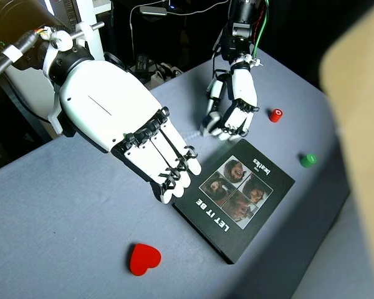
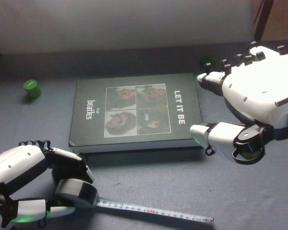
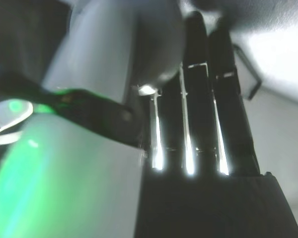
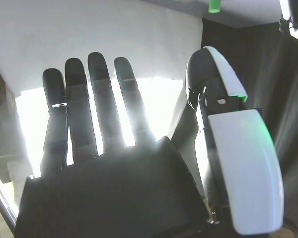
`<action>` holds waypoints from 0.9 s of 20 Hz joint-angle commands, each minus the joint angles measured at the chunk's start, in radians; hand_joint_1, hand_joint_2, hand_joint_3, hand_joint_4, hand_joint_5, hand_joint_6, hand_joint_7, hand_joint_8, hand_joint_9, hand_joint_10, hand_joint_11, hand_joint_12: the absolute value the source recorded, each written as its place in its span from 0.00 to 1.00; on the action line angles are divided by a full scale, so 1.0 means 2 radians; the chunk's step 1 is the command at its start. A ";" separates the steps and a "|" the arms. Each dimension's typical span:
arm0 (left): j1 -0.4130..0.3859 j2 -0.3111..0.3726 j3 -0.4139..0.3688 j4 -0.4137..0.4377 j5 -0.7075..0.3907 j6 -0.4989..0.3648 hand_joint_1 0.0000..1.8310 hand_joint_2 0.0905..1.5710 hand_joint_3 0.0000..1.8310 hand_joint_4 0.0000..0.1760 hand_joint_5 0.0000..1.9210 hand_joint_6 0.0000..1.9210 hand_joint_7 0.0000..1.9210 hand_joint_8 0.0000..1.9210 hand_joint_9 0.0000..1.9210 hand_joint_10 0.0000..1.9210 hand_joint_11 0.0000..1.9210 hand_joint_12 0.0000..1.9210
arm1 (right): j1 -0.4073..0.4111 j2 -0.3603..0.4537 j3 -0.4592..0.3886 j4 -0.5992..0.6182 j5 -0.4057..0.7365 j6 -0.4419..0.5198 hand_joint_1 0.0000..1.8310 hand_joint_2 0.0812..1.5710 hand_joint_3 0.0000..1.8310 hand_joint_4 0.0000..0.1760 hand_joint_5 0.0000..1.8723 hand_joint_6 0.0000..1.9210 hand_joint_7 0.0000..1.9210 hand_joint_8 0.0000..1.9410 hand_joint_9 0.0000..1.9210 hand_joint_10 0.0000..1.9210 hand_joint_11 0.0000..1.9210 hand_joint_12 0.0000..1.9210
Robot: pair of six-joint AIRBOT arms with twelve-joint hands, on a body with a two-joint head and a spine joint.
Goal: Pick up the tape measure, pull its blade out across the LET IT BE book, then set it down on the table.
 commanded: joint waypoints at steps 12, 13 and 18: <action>-0.099 0.069 -0.063 -0.020 0.031 -0.011 0.75 0.68 0.00 0.00 0.57 0.29 0.51 0.51 0.48 0.67 0.45 0.59 | 0.004 0.003 -0.002 -0.076 -0.007 0.005 0.13 0.78 0.00 0.05 0.16 0.00 0.22 0.00 0.19 0.00 0.00 0.49; -0.113 0.077 -0.066 -0.018 0.045 -0.014 0.75 0.68 0.00 0.00 0.57 0.29 0.51 0.51 0.47 0.67 0.45 0.59 | 0.005 0.003 -0.002 -0.083 -0.006 0.002 0.13 0.78 0.00 0.05 0.16 0.00 0.22 0.00 0.19 0.00 0.00 0.49; -0.205 0.120 -0.063 -0.026 0.139 -0.029 0.75 0.68 0.00 0.00 0.55 0.31 0.51 0.52 0.47 0.68 0.46 0.58 | 0.019 0.000 0.008 -0.101 0.006 0.003 0.25 0.74 0.00 0.04 0.17 0.00 0.23 0.00 0.20 0.00 0.00 0.51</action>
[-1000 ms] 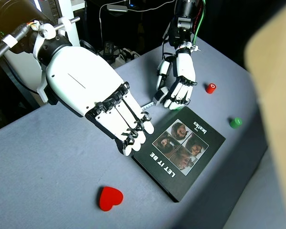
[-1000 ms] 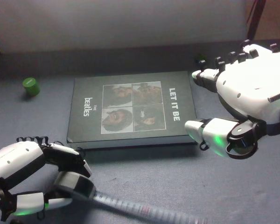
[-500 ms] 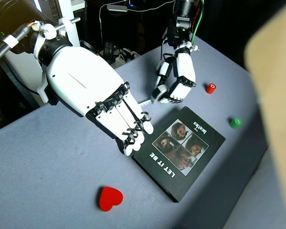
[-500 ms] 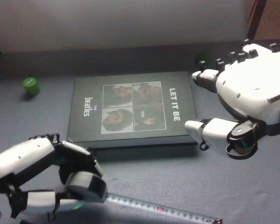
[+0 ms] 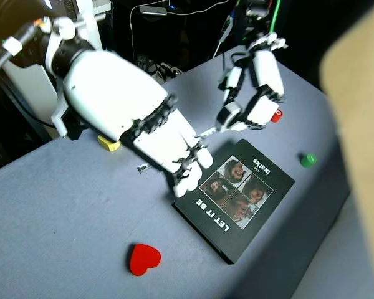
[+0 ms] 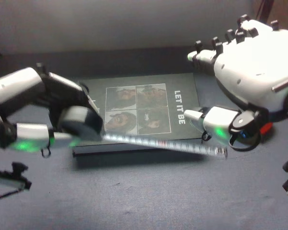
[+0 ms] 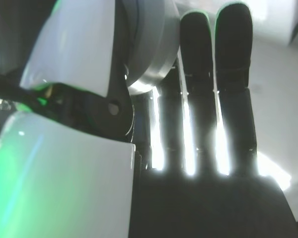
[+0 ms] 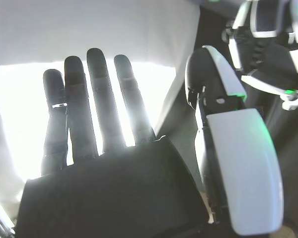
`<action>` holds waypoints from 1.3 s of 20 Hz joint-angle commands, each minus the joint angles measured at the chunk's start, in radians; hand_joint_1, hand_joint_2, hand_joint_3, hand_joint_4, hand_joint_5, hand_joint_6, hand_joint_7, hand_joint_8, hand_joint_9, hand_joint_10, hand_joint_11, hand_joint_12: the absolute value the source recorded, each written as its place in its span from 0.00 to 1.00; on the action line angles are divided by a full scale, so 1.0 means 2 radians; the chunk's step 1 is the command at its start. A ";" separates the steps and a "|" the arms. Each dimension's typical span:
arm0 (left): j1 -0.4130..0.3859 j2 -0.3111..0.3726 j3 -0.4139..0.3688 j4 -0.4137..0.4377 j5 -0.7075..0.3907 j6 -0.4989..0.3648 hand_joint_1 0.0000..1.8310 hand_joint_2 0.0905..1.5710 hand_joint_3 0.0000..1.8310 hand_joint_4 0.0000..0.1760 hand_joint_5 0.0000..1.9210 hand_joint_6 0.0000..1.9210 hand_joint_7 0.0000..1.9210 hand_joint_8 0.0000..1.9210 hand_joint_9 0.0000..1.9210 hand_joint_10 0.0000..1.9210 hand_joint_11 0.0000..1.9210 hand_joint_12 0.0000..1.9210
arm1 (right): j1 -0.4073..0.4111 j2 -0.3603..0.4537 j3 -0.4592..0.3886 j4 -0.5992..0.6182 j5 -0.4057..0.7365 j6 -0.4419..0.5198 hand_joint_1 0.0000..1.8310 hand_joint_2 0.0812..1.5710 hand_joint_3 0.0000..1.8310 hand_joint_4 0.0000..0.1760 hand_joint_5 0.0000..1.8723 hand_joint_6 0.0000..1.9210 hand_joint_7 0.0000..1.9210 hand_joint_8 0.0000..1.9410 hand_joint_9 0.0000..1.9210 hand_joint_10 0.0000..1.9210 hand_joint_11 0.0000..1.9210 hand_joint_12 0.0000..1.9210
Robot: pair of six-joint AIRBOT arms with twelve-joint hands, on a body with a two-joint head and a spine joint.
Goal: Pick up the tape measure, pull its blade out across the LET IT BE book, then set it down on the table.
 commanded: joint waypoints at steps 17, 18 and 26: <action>-0.110 -0.008 0.072 -0.018 0.076 -0.071 0.75 0.68 0.00 0.00 0.55 0.32 0.51 0.52 0.47 0.67 0.45 0.58 | 0.095 -0.182 0.194 0.155 0.012 -0.030 0.51 0.71 0.00 0.00 0.31 0.01 0.32 0.01 0.29 0.01 0.08 0.55; -0.111 -0.008 0.073 -0.018 0.075 -0.073 0.75 0.68 0.00 0.00 0.55 0.32 0.51 0.52 0.47 0.67 0.45 0.58 | 0.098 -0.182 0.198 0.155 0.016 -0.030 0.51 0.72 0.00 0.00 0.31 0.01 0.33 0.01 0.30 0.02 0.09 0.55; -0.110 -0.009 0.076 -0.018 0.072 -0.080 0.75 0.70 0.00 0.00 0.48 0.41 0.51 0.53 0.46 0.69 0.46 0.58 | 0.102 -0.191 0.224 0.170 0.024 -0.048 0.53 0.72 0.00 0.00 0.32 0.00 0.34 0.01 0.31 0.01 0.11 0.54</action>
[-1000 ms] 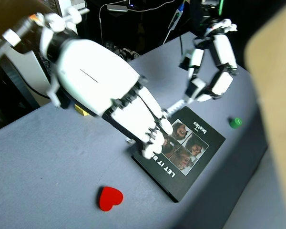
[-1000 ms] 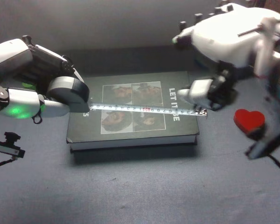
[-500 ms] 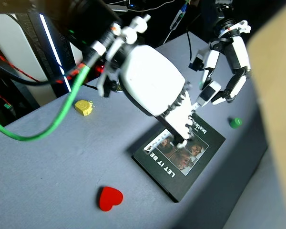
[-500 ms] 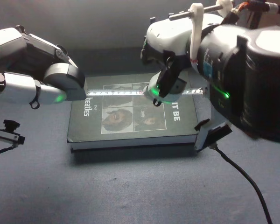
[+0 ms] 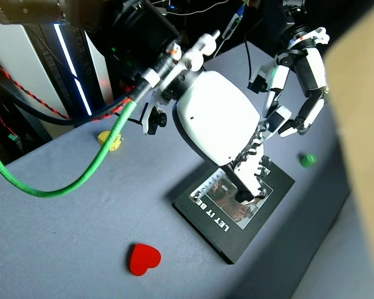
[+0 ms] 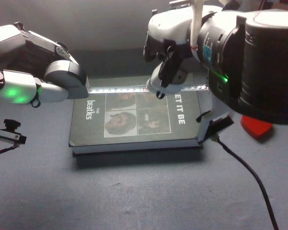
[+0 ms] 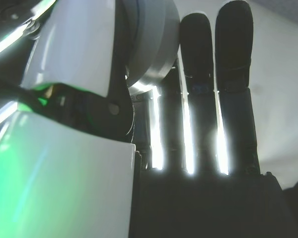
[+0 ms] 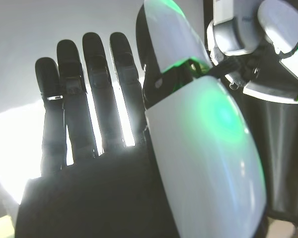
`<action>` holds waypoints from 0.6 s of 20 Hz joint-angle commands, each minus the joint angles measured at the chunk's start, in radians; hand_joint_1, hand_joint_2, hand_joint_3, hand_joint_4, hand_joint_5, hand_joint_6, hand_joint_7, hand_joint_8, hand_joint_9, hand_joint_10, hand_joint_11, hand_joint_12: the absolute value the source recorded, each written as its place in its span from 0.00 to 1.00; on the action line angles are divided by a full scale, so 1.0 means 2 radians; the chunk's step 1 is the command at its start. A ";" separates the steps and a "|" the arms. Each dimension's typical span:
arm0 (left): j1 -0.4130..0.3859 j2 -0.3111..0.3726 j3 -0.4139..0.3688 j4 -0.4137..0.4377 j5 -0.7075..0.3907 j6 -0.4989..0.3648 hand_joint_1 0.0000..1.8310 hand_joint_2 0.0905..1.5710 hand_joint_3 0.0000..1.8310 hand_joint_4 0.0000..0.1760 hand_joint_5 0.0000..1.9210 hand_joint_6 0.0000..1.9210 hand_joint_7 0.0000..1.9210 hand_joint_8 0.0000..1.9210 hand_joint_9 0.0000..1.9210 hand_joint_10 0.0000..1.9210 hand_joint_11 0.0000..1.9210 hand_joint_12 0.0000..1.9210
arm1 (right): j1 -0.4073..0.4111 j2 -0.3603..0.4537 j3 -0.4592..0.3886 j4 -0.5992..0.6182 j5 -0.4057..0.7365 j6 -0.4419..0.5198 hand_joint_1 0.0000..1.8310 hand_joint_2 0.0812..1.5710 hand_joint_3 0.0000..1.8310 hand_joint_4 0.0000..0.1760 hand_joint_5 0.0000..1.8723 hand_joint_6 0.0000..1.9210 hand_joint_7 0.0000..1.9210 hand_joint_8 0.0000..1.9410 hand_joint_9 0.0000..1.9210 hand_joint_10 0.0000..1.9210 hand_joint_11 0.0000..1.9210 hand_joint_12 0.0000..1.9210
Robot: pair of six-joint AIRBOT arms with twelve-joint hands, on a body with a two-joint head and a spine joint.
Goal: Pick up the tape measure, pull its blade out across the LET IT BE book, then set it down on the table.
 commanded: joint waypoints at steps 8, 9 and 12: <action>-0.001 0.000 0.007 0.001 -0.065 -0.019 0.75 0.69 0.00 0.00 0.50 0.37 0.50 0.53 0.48 0.67 0.48 0.57 | -0.009 -0.005 0.014 -0.049 0.011 -0.014 0.53 0.72 0.00 0.00 0.33 0.01 0.36 0.01 0.33 0.01 0.13 0.54; -0.001 0.000 0.007 0.001 -0.065 -0.019 0.75 0.69 0.00 0.00 0.50 0.38 0.50 0.53 0.48 0.67 0.48 0.57 | -0.011 -0.005 0.014 -0.049 0.011 -0.015 0.53 0.72 0.00 0.00 0.33 0.01 0.36 0.01 0.34 0.01 0.13 0.54; 0.000 0.000 0.007 0.001 -0.065 -0.020 0.75 0.69 0.00 0.00 0.53 0.35 0.50 0.53 0.48 0.67 0.47 0.57 | -0.013 -0.005 0.014 -0.042 0.011 -0.031 0.54 0.72 0.00 0.00 0.33 0.00 0.36 0.01 0.34 0.01 0.15 0.55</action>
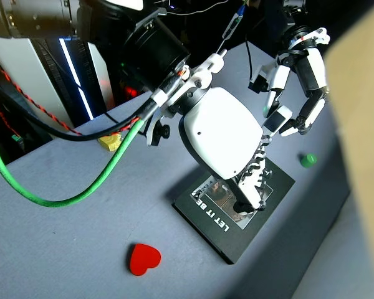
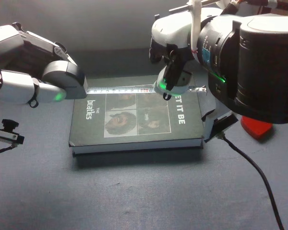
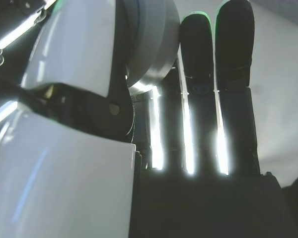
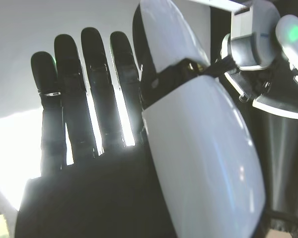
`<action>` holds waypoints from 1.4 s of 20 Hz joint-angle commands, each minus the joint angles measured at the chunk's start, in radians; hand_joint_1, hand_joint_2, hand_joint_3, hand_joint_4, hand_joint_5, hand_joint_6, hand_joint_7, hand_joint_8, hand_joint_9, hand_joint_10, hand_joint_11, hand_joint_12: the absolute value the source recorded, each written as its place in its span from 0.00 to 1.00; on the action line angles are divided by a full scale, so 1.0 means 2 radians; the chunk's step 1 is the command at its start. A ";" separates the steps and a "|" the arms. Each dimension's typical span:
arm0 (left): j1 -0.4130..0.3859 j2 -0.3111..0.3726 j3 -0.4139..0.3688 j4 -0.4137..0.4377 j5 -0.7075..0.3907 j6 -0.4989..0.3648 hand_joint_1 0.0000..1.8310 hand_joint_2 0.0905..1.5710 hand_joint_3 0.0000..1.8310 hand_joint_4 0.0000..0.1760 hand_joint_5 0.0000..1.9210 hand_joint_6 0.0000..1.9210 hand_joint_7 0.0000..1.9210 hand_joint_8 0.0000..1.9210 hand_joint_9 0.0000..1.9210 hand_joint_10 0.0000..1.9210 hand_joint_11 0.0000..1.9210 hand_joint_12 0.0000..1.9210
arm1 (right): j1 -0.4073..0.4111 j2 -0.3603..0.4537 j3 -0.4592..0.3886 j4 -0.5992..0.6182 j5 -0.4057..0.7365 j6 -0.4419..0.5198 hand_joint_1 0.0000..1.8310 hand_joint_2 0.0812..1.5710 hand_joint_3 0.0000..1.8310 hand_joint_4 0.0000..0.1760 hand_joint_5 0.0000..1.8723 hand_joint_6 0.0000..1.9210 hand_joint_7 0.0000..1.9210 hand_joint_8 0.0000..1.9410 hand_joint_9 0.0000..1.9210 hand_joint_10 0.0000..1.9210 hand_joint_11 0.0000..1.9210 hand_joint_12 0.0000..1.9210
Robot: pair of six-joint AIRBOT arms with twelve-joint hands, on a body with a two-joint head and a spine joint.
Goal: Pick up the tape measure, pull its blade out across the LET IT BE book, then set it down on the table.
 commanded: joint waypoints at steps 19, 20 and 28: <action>0.003 -0.001 0.008 -0.008 -0.067 -0.020 0.75 0.69 0.00 0.00 0.52 0.37 0.51 0.53 0.48 0.67 0.46 0.58 | -0.020 -0.001 0.006 -0.044 0.000 0.000 0.54 0.72 0.00 0.00 0.36 0.00 0.40 0.00 0.38 0.01 0.17 0.55; 0.003 -0.001 0.008 -0.008 -0.067 -0.020 0.75 0.69 0.00 0.00 0.53 0.37 0.51 0.52 0.47 0.67 0.45 0.59 | -0.020 -0.002 0.008 -0.045 0.000 0.001 0.54 0.72 0.00 0.00 0.36 0.00 0.40 0.00 0.38 0.01 0.17 0.55; 0.001 -0.002 0.005 -0.029 -0.067 -0.020 0.75 0.68 0.00 0.00 0.55 0.34 0.51 0.52 0.48 0.66 0.46 0.58 | -0.030 -0.009 0.011 -0.053 0.001 0.005 0.54 0.72 0.00 0.00 0.37 0.00 0.41 0.00 0.37 0.00 0.18 0.55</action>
